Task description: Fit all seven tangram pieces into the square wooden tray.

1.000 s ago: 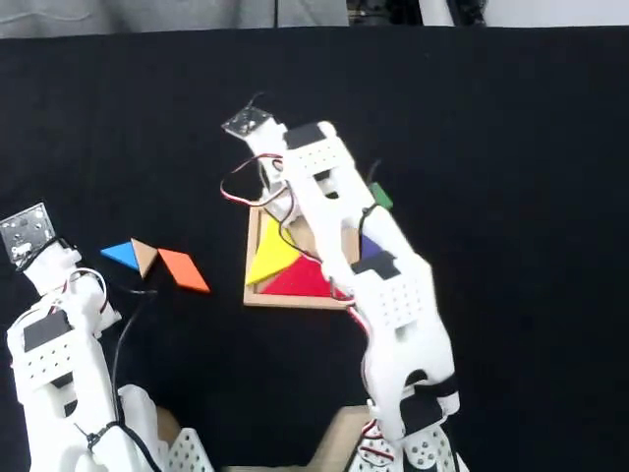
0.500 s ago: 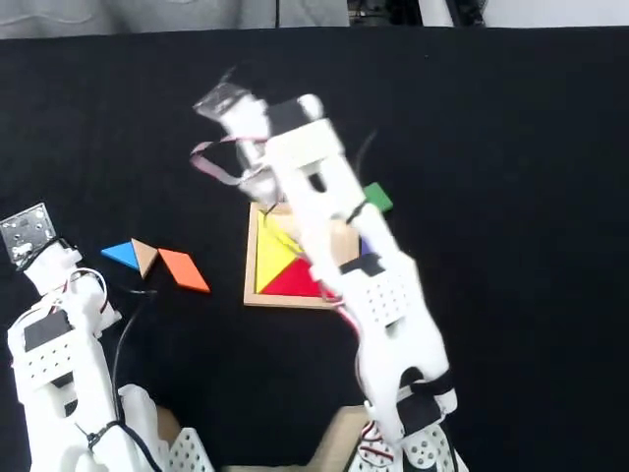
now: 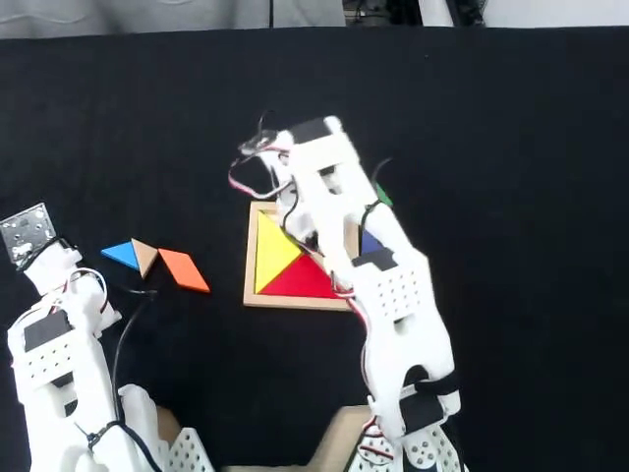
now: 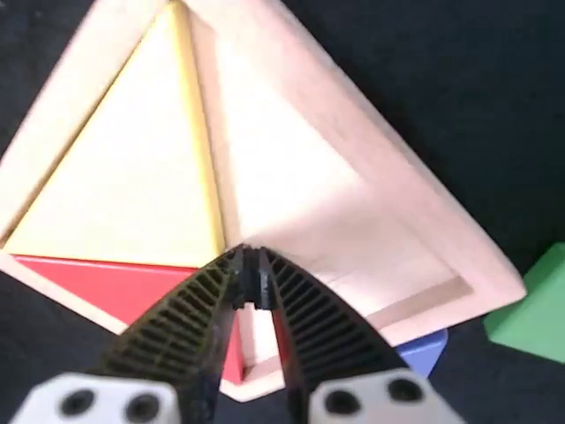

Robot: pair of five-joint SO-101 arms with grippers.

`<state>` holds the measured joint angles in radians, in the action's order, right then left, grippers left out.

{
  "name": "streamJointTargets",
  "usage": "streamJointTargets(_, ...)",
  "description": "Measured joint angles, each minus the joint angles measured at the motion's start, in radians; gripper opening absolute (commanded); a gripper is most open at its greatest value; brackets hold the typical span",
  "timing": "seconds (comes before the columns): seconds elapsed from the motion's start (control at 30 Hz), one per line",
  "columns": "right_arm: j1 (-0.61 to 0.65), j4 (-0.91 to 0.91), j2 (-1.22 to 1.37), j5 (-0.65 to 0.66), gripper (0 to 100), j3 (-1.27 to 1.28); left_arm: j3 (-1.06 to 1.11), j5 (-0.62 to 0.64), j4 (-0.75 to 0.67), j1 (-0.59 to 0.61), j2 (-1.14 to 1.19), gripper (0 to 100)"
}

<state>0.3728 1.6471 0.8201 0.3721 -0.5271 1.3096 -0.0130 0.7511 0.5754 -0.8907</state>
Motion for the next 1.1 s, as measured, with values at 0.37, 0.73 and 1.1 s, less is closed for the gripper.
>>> streamJointTargets(0.37,0.012,-0.009,-0.038,0.000,1.1,0.031,0.000,0.000,0.000,0.000,0.000,3)
streamJointTargets(0.73,-0.204,-0.074,-0.288,-0.058,1.8,0.227,0.000,0.000,0.000,0.000,0.000,3)
streamJointTargets(1.1,-0.192,-0.287,-0.396,-0.158,25.3,0.483,0.000,0.000,0.000,0.000,0.000,3)
